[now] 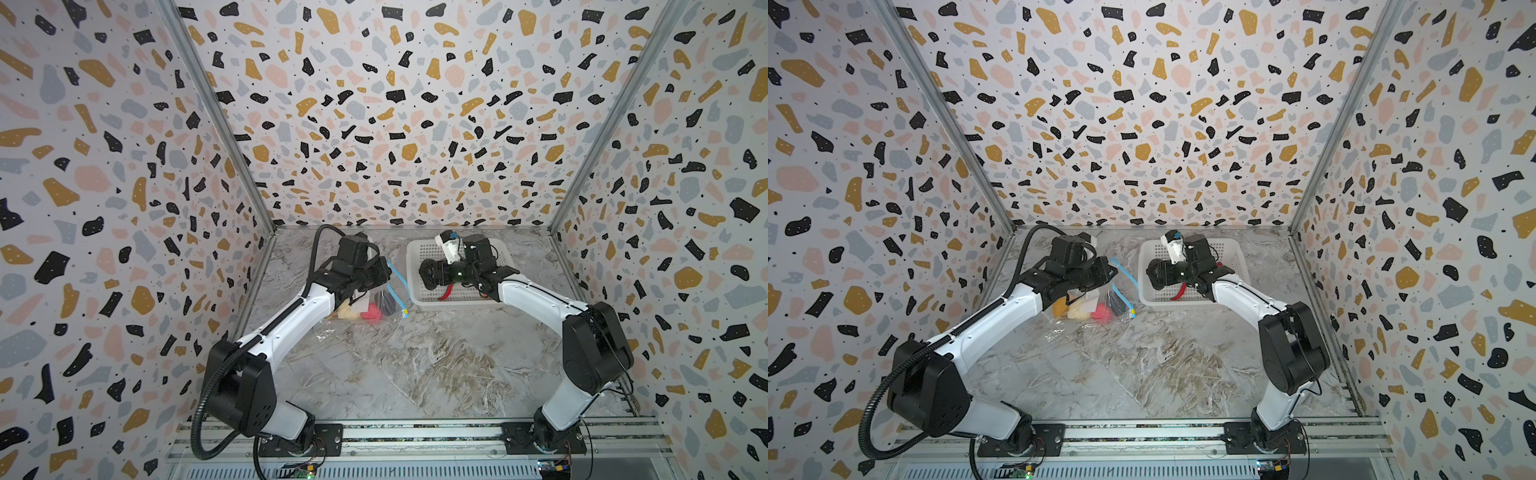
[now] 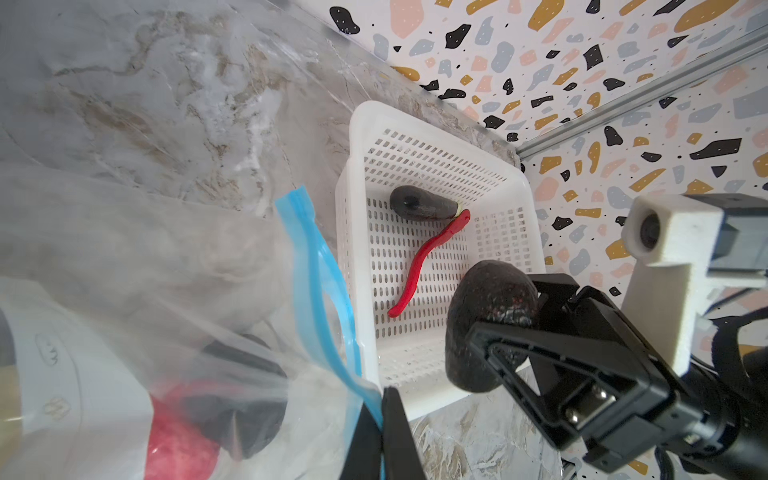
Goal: Place the food in the zip-top bag and seal the zipper
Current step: 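Carry the avocado with the right gripper down into the bag mouth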
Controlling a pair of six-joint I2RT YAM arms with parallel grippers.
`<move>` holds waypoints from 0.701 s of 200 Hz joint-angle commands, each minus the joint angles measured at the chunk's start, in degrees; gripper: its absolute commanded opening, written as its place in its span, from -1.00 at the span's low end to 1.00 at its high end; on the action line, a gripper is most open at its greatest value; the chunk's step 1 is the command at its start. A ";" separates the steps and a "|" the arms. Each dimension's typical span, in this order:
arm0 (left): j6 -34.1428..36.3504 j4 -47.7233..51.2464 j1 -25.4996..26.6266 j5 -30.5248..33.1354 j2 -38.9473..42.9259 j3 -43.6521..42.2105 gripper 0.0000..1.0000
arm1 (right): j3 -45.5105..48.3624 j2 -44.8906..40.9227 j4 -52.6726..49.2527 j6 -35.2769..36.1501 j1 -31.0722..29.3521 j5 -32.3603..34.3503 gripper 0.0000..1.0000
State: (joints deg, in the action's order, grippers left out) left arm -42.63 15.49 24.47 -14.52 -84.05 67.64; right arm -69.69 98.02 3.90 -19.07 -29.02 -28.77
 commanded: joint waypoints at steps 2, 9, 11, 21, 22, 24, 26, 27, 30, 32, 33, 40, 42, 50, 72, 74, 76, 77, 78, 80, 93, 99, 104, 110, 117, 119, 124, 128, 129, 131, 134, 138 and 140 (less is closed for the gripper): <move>0.24 -0.74 -0.25 -0.56 0.33 2.81 -1.00 | -0.89 1.32 9.98 -1.42 -2.57 -5.24 0.04; 0.21 -0.55 -0.27 -0.68 0.40 3.12 -1.00 | -1.52 2.43 10.70 -1.83 -3.11 -5.85 0.03; 0.19 -0.55 -0.29 -0.68 0.38 3.14 -1.00 | -1.75 2.72 10.96 -1.95 -3.27 -6.05 0.03; 0.10 -0.51 -0.21 -0.83 0.60 3.34 -1.00 | -2.94 4.32 11.69 -2.20 -4.10 -7.09 0.03; 0.10 -0.48 -0.21 -0.85 0.62 3.36 -1.00 | -3.10 4.44 11.81 -2.20 -4.20 -7.13 0.03; 0.01 -0.49 -0.28 -0.92 0.70 3.35 -1.00 | -3.33 4.72 11.89 -2.27 -4.38 -7.21 0.03; 0.03 -0.46 -0.27 -0.98 0.66 3.39 -1.00 | -3.58 4.97 12.02 -2.30 -4.49 -7.25 0.03; 0.02 -0.46 -0.24 -1.01 0.69 3.39 -1.00 | -3.68 5.07 12.06 -2.34 -4.57 -7.25 0.03; -0.05 -0.39 -0.26 -0.93 0.75 3.42 -1.00 | -4.05 5.48 12.23 -2.36 -4.90 -7.34 0.03; -0.01 -0.37 -0.29 -0.92 0.84 3.46 -1.00 | -4.29 5.66 12.37 -2.33 -5.06 -7.41 0.03; 0.00 -0.37 -0.25 -0.98 0.88 3.42 -1.00 | -4.39 5.77 12.41 -2.35 -5.16 -7.42 0.03; -0.08 -0.31 -0.29 -1.01 1.07 3.40 -1.00 | -5.06 6.61 12.67 -2.43 -5.80 -7.72 0.03; -0.13 -0.33 -0.30 -1.03 1.12 3.39 -1.00 | -5.29 6.89 12.66 -2.46 -5.95 -7.88 0.03; -0.21 -0.20 -0.24 -1.06 1.47 3.44 -1.00 | -5.85 7.78 13.18 -2.81 -6.64 -8.33 0.03; -0.38 -0.20 -0.21 -0.96 2.26 3.21 -1.00 | -7.22 10.00 13.83 -3.57 -8.09 -9.04 0.03; -0.35 -0.26 -0.25 -1.01 2.30 3.25 -1.00 | -7.39 10.15 13.82 -3.62 -8.21 -9.11 0.03; -0.35 -0.25 -0.20 -1.01 2.38 3.21 -1.00 | -7.57 10.35 13.78 -3.67 -8.35 -9.13 0.03; -0.35 -0.27 -0.25 -1.02 2.43 3.25 -1.00 | -7.65 10.39 13.77 -3.68 -8.39 -9.16 0.03; -0.39 -0.27 -0.19 -1.03 2.46 3.23 -1.00 | -7.74 10.46 13.77 -3.69 -8.36 -9.18 0.03; -0.42 -0.26 -0.20 -1.07 2.53 3.25 -1.00 | -7.92 10.64 13.70 -3.74 -8.43 -9.23 0.03; -0.52 -0.24 -0.20 -1.26 2.86 3.15 -1.00 | -8.67 11.61 13.95 -4.05 -8.68 -9.63 0.03; -0.52 -0.25 -0.14 -1.30 3.05 3.18 -1.00 | -9.02 12.10 14.03 -4.22 -8.83 -9.68 0.03; -0.62 -0.27 -0.17 -1.32 3.17 3.07 -1.00 | -9.26 12.54 14.11 -4.49 -8.94 -9.91 0.03; -0.67 -0.27 -0.18 -1.42 3.34 2.92 -1.00 | -9.65 13.08 14.32 -4.70 -8.96 -10.21 0.03; -0.63 -0.13 -0.20 -1.47 3.61 2.86 -1.00 | -10.08 13.68 14.37 -5.01 -9.16 -10.42 0.03; -0.62 -0.20 -0.19 -1.47 3.71 2.72 -1.00 | -10.15 13.80 14.42 -5.12 -9.18 -10.60 0.03; -0.69 -0.23 -0.20 -1.47 3.88 2.64 -1.00 | -10.41 14.27 14.51 -5.31 -9.25 -10.75 0.03; -0.74 -0.27 -0.18 -1.45 4.02 2.53 -1.00 | -10.63 14.49 14.66 -5.35 -9.35 -10.88 0.03; -0.76 -0.32 -0.15 -1.46 4.09 2.51 -1.00 | -10.68 14.57 14.70 -5.40 -9.37 -10.92 0.03; -0.78 -0.38 -0.20 -1.45 4.18 2.37 -1.00 | -10.78 14.68 14.72 -5.46 -9.48 -10.99 0.03; -0.86 -0.41 -0.19 -1.53 4.24 2.26 -1.00 | -10.96 14.99 14.81 -5.60 -9.56 -11.08 0.04; -0.99 -0.54 -0.19 -1.54 4.33 2.24 -1.00 | -11.16 15.29 14.91 -5.83 -9.63 -11.17 0.04; -1.01 -0.59 -0.18 -1.60 4.38 2.13 -1.00 | -11.23 15.45 15.06 -5.90 -9.65 -11.27 0.04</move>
State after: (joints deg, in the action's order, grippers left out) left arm -42.94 16.73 24.47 -14.57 -82.06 69.28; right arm -78.19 112.99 16.80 -23.53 -38.09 -38.04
